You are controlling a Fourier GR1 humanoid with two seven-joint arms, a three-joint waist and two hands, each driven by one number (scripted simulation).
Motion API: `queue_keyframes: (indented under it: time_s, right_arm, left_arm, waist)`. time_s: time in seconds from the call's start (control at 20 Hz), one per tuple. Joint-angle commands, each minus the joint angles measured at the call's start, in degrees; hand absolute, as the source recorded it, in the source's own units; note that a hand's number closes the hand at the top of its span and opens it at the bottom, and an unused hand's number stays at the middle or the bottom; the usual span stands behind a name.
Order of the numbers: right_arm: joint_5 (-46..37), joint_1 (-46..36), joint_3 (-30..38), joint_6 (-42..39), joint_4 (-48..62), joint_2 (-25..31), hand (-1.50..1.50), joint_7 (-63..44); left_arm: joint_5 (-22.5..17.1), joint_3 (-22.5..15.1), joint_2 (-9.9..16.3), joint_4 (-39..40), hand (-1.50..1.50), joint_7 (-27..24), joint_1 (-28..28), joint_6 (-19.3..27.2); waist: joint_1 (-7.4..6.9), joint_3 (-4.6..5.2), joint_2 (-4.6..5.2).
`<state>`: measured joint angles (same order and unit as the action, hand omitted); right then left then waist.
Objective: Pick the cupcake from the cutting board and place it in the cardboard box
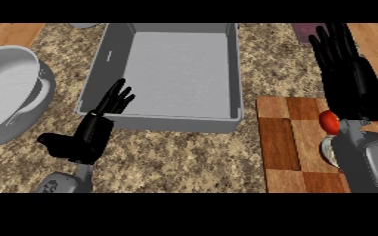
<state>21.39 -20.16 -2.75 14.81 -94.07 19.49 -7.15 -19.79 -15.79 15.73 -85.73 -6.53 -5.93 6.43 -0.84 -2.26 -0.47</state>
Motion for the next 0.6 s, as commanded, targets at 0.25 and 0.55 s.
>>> queue_keyframes:
  time_s: [0.25, 0.55]
  right_arm:
    - [7.50, 13.19, 1.37, -19.40, 0.22, 7.97, -1.50, 3.07]
    - [-7.70, 23.03, -1.75, -27.67, 5.24, 18.47, -1.50, 23.98]
  left_arm:
    - [13.81, 10.43, 16.70, 2.18, 0.00, 4.61, 4.79, 12.55]
    - [14.82, 11.25, 17.91, 4.30, 0.00, 7.57, 7.66, 12.79]
  waist:
    - [0.77, 1.34, 0.98]
    - [3.40, 1.45, 1.47]
